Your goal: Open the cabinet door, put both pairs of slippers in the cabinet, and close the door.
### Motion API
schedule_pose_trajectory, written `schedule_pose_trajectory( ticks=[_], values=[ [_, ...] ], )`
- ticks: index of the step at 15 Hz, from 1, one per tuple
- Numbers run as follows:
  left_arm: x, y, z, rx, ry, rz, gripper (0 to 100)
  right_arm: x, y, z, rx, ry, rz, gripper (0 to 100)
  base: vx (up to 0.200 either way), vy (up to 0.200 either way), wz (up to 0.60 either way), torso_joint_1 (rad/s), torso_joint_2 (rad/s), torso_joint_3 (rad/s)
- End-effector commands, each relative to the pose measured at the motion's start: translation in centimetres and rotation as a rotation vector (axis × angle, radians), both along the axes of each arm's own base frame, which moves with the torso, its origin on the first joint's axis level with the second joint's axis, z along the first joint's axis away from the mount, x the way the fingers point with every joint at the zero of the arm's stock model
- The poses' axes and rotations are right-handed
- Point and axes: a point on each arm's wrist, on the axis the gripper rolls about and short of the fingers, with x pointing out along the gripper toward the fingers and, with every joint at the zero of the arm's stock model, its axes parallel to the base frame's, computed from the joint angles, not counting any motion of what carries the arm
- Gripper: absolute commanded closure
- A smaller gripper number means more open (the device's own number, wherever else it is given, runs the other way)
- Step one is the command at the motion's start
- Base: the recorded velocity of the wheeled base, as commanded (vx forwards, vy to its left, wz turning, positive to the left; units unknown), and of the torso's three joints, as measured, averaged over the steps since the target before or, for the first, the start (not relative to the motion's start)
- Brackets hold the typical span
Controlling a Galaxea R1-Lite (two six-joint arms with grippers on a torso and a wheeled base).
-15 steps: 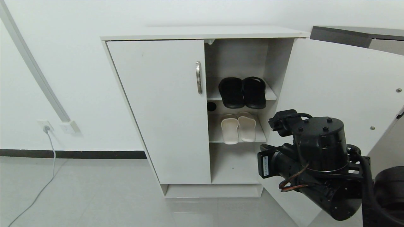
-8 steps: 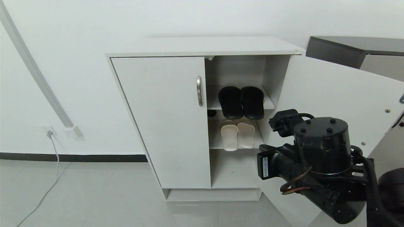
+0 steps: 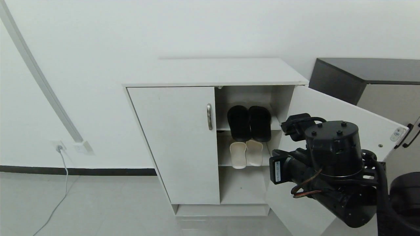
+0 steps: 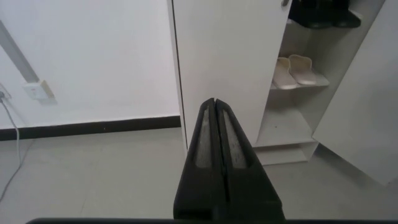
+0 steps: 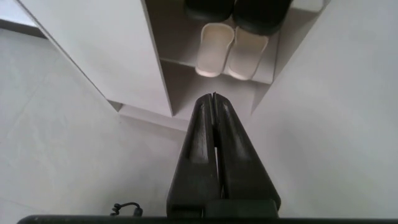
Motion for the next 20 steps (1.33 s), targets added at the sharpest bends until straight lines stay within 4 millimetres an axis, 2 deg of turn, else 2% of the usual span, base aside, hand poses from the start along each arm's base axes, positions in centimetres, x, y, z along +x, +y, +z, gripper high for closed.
schedule_pose_trajectory(
  ticks=[1, 16, 20],
  values=[
    [0.00, 0.00, 0.00, 0.000, 0.000, 0.000, 100, 0.00, -0.05, 0.02, 0.000, 0.000, 0.000, 100, 0.000, 0.000, 0.00, 0.159, -0.47, -0.334],
    [0.00, 0.00, 0.02, -0.002, -0.002, 0.000, 100, -0.18, -0.44, 0.01, 0.002, 0.004, 0.005, 100, 0.000, 0.000, 0.00, 0.204, -0.51, -0.313],
    [0.00, 0.00, 0.00, 0.003, 0.000, 0.000, 100, -0.20, -0.51, -0.03, -0.003, 0.004, 0.008, 100, 0.000, 0.000, 0.00, 0.063, -0.13, -0.072]
  ],
)
